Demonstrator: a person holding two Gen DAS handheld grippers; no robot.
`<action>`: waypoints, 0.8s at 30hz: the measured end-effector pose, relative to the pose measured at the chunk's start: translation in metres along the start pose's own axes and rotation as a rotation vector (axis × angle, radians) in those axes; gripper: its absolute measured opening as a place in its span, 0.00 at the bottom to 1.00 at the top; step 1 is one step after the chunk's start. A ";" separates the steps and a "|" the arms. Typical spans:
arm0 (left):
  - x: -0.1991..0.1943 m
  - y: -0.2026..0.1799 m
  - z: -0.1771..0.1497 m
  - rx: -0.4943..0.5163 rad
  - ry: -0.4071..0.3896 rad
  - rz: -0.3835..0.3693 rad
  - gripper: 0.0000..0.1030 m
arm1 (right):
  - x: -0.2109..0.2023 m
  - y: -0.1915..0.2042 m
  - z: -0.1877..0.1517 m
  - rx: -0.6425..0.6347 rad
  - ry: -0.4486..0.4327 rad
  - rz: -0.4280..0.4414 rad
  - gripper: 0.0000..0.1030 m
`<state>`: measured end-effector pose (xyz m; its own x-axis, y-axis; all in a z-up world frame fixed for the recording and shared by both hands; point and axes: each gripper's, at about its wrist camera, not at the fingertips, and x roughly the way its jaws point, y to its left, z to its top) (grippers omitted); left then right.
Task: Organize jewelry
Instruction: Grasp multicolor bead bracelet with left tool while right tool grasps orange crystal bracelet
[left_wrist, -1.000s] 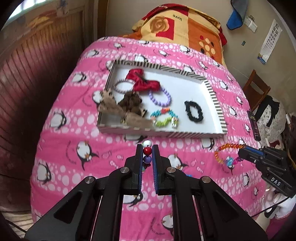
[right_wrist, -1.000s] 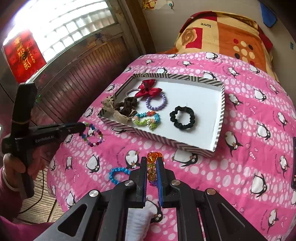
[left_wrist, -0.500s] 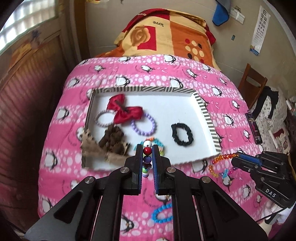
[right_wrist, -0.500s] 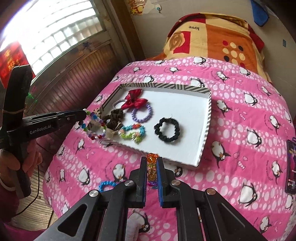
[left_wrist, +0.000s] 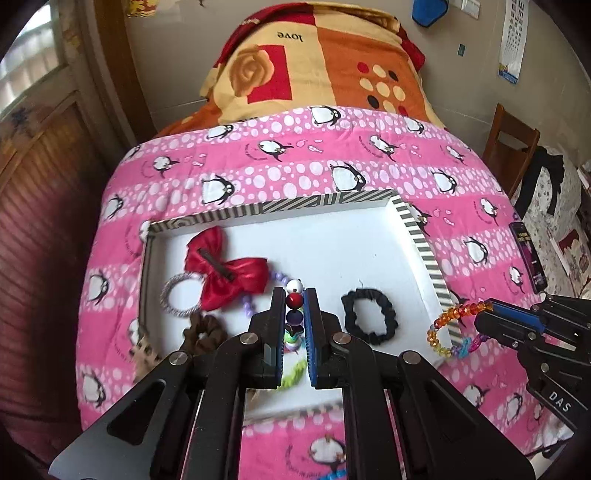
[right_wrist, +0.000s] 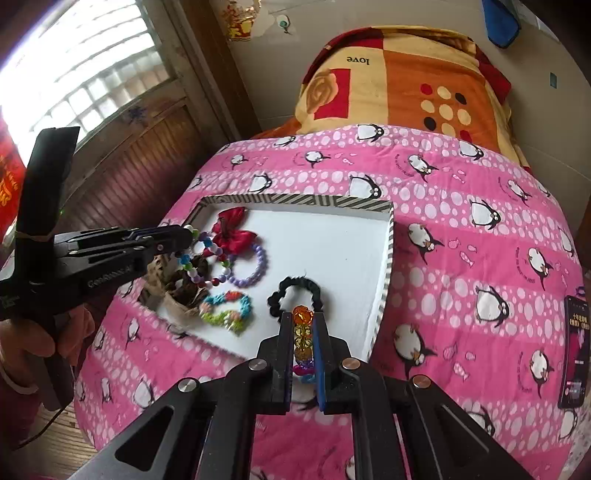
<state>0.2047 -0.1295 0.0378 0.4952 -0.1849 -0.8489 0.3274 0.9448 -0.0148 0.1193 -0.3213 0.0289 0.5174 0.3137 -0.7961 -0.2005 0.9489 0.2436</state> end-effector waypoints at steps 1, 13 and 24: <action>0.006 -0.001 0.004 0.002 0.005 -0.003 0.08 | 0.003 -0.002 0.003 0.003 0.001 -0.001 0.08; 0.059 -0.016 0.038 -0.026 0.059 -0.081 0.08 | 0.051 -0.018 0.037 0.007 0.049 -0.015 0.08; 0.117 0.009 0.054 -0.122 0.114 -0.031 0.08 | 0.102 -0.043 0.070 0.026 0.073 -0.024 0.08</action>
<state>0.3088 -0.1571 -0.0328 0.3897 -0.1896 -0.9012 0.2374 0.9662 -0.1007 0.2387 -0.3280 -0.0240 0.4596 0.2884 -0.8400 -0.1663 0.9570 0.2377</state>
